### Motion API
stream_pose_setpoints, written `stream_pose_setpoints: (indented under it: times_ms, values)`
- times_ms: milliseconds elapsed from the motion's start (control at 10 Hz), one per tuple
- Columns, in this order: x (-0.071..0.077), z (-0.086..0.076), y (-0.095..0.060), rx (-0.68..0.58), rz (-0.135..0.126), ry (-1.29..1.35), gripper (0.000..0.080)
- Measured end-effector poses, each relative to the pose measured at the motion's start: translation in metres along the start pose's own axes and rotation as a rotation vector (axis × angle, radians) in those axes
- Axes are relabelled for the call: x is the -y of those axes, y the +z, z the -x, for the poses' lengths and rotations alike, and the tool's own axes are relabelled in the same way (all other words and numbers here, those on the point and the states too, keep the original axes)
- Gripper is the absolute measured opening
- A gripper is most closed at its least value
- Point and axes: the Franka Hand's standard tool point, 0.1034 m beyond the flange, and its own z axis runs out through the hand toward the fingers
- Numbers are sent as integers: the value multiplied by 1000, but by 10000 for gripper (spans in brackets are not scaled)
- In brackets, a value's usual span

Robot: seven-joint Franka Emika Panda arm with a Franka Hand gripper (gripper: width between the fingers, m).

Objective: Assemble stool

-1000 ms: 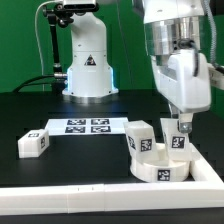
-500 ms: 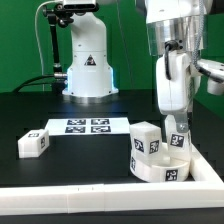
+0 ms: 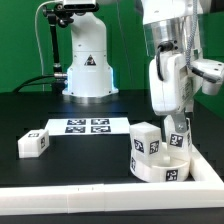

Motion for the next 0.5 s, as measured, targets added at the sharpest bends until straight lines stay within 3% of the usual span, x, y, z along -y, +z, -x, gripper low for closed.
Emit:
stream_pose_setpoints:
  times_ms: [100,300,400,500]
  values:
    - [-1,1,0,5,1,-5,340]
    - [-1,2,0,6,2,-30,569]
    - [0,3,-4,11,-1,-46,569]
    - [1,6,-10,19,-7,-62,636]
